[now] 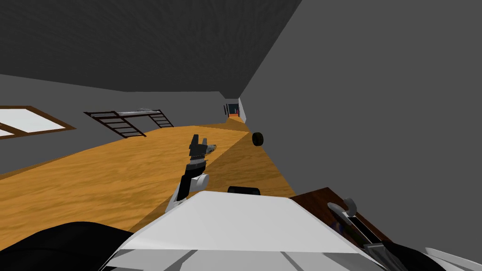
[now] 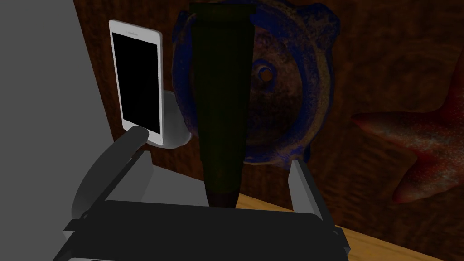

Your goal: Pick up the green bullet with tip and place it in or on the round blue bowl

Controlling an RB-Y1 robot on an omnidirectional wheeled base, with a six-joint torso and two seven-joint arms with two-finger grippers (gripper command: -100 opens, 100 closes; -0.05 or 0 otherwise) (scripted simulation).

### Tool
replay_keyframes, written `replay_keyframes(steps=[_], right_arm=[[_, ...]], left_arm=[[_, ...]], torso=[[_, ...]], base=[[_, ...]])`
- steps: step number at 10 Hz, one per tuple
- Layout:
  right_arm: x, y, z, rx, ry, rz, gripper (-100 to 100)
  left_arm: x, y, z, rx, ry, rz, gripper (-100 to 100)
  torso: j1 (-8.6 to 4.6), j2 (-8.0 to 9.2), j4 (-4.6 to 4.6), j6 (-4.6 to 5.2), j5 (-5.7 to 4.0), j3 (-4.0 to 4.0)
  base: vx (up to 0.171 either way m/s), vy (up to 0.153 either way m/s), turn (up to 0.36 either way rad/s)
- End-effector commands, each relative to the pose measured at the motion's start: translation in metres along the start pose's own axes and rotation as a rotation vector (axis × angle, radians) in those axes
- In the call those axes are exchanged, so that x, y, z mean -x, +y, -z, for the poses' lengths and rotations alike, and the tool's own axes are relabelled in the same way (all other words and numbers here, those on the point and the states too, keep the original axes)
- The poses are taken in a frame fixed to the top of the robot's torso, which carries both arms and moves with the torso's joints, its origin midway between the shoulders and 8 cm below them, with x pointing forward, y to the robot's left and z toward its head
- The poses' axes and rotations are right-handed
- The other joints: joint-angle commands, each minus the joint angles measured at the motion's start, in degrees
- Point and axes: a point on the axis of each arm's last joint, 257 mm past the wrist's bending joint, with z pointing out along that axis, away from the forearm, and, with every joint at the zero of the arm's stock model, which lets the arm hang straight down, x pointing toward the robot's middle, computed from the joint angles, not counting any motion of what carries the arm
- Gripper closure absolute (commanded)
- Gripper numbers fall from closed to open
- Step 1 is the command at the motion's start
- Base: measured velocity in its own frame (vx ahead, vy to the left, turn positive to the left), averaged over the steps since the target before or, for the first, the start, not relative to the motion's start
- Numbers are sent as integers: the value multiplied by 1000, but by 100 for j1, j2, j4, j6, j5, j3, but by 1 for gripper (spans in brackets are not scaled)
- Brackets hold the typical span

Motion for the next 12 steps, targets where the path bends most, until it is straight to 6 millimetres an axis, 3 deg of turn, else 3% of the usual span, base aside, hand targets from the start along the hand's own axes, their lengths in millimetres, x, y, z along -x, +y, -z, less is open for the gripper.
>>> replay_keyframes(steps=[1,3,4,5,6,8,9,11,12], right_arm=[[-5,12,-9,20,-28,-18,-100],[-17,8,-8,13,-16,-19,-100],[-22,21,-16,36,-42,-38,-100],[-31,14,-14,22,-38,-46,-100],[-39,29,-20,44,-51,-72,-100],[-58,20,-16,28,-41,-80,-100],[-71,33,-21,48,-55,-107,-100],[-87,26,-16,34,-39,-115,-100],[-103,40,-19,55,-46,-142,-100]], left_arm=[[0,0,0,0,0,0,0],[0,0,0,0,0,0,0],[0,0,0,0,0,0,0],[0,0,0,0,0,0,0],[0,0,0,0,0,0,0],[0,0,0,0,0,0,0],[0,0,0,0,0,0,0],[0,0,0,0,0,0,0],[0,0,0,0,0,0,0]], torso=[[0,0,0,0,0,0],[5,-10,-2,0,1,-6],[4,-6,-2,3,1,-4],[7,-12,-2,-8,0,-7],[5,-12,-3,1,2,-7],[5,-13,-3,2,2,-8],[3,-4,-2,5,2,-3],[6,-9,-2,0,3,-5],[4,-5,-2,4,2,-3]], base=[[20,18,301],[23,11,63],[32,22,281],[32,15,156],[37,21,302],[26,8,38],[18,20,256],[22,7,84],[26,17,240]])
